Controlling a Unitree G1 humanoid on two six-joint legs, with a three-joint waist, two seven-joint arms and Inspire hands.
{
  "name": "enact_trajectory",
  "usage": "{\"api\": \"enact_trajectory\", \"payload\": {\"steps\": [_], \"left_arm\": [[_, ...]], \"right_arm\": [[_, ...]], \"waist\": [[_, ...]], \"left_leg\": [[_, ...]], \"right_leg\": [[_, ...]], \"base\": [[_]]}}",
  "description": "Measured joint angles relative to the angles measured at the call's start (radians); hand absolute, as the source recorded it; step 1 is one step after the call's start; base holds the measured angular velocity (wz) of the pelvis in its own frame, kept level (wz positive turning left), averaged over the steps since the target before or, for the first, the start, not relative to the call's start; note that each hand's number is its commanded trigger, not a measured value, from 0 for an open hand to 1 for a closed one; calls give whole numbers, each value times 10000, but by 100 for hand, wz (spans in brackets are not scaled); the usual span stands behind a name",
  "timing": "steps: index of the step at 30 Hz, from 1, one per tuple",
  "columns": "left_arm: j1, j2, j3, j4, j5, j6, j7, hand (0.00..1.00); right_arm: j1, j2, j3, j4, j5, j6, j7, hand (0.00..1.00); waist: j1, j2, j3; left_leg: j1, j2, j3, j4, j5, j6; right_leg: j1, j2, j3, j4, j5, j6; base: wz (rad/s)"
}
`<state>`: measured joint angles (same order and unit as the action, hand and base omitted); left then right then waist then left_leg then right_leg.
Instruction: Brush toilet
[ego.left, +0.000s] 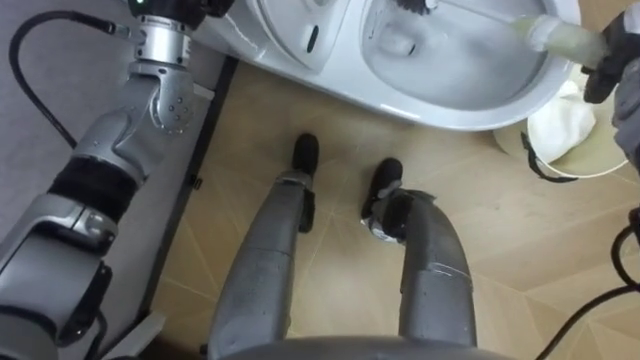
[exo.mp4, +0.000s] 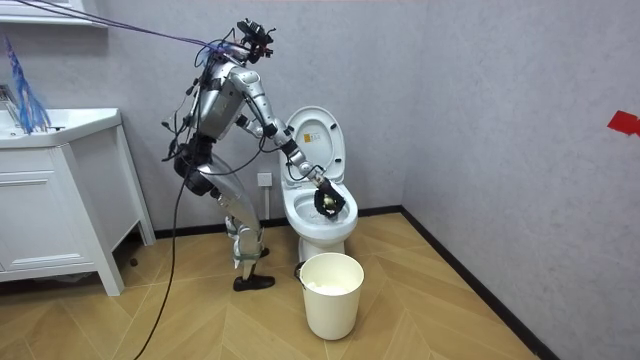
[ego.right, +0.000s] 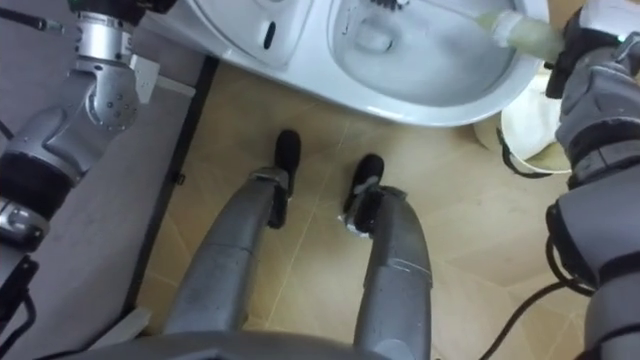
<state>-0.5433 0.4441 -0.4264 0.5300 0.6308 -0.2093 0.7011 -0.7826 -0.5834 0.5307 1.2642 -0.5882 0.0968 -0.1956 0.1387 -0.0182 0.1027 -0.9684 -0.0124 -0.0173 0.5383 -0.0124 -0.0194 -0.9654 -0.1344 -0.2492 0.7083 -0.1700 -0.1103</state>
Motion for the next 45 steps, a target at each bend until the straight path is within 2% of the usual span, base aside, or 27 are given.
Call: {"api": "enact_trajectory", "payload": {"steps": [3,5,7,8,10,12,13,16,20,24,27,30,31,32,34,36,40,45], "left_arm": [[-18,-7,-345,-6,59,160,-201,0],[-29,-72,-620,0,46,280,-321,0],[61,-223,-688,-1,84,364,-381,0],[132,-308,-680,-5,108,389,-384,0],[708,-375,-602,-71,299,491,-411,0],[998,-384,-591,-133,280,521,-495,0],[1223,-384,-574,-165,263,558,-539,0],[1629,-383,-435,-204,258,578,-506,0],[1948,-378,-434,-267,60,583,-329,0],[1961,-377,-484,-411,-119,607,-234,0],[1740,-371,-679,-435,-111,689,-235,0],[1388,-316,-752,-557,-80,685,-160,0],[1303,-224,-782,-669,-80,722,-80,0],[1254,-176,-781,-753,-80,745,-60,0],[1068,-53,-783,-824,-81,771,38,0],[997,58,-781,-817,-68,825,78,0],[937,379,-744,-807,-56,1012,170,0],[763,404,-749,-762,-51,1163,35,0]], "right_arm": [[360,80,739,-448,-898,163,-4,100],[737,96,1203,-843,-1467,460,47,100],[1220,204,1277,-1197,-1950,943,134,100],[1380,212,1265,-1302,-1951,1028,183,100],[1968,417,1136,-1583,-1951,1292,329,100],[2462,674,1134,-1835,-1952,1542,385,100],[2677,931,1127,-1898,-1922,1686,474,100],[3140,1236,869,-2243,-1566,1851,665,100],[3616,1289,729,-2609,-1447,1882,683,100],[3395,1196,775,-2332,-1344,1825,622,100],[2850,862,1004,-1658,-667,1549,552,100],[2102,760,1099,-922,398,1167,450,100],[1782,744,1096,-732,713,1051,426,100],[1610,739,1054,-598,803,986,382,100],[1061,612,840,-511,1202,847,174,100],[679,559,746,-510,1256,762,90,100],[38,549,729,-512,1258,664,-388,100],[-10,516,727,-646,1234,651,-567,100]], "waist": [[279,103,-23],[375,358,-44],[552,658,-140],[587,730,-168],[572,977,-330],[491,1134,-435],[451,1181,-467],[235,1243,-505],[206,1269,-524],[136,1268,-523],[294,1199,-477],[384,819,-267],[433,611,-204],[410,496,-171],[281,218,-150],[241,41,-115],[-84,-284,-126],[-273,-308,-128]], "left_leg": [[187,65,-50,14,-60,-15],[295,104,-151,24,-115,-9],[334,226,-183,-18,-145,-35],[377,225,-179,-52,-143,-37],[610,252,-183,-182,-226,-55],[818,302,-181,-291,-239,-53],[970,355,-167,-417,-265,-50],[1258,434,-114,-677,-268,-50],[1452,529,-113,-779,-308,-101],[1395,535,-134,-766,-305,-102],[1320,539,26,-619,-291,-69],[1197,493,313,-542,-228,27],[1111,458,466,-540,-189,77],[1069,416,476,-532,-166,83],[865,316,473,-487,-72,94],[808,351,523,-324,-73,92],[779,369,593,-222,-64,107],[690,312,564,-4,-169,143]], "right_leg": [[278,143,-39,-228,67,17],[533,188,-177,-402,69,31],[720,345,-278,-744,167,78],[773,361,-276,-811,179,94],[1051,521,-225,-1096,222,137],[1329,598,-235,-1358,286,94],[1499,676,-218,-1540,328,78],[1809,699,-263,-1876,346,70],[2075,811,-266,-2111,345,14],[2084,791,-391,-2099,299,-25],[2030,704,-412,-1939,217,-13],[1686,521,-283,-1467,57,-10],[1454,421,-204,-1219,-33,11],[1353,373,-169,-1099,-79,38],[1031,257,-99,-804,-137,52],[960,282,0,-714,-123,67],[885,259,42,-586,-94,21],[845,163,-4,-366,-67,61]], "base": [[-7],[2],[-3],[-10],[-11],[-9],[-8],[-1],[0],[10],[5],[2],[0],[6],[6],[-11],[-6],[1]]}}
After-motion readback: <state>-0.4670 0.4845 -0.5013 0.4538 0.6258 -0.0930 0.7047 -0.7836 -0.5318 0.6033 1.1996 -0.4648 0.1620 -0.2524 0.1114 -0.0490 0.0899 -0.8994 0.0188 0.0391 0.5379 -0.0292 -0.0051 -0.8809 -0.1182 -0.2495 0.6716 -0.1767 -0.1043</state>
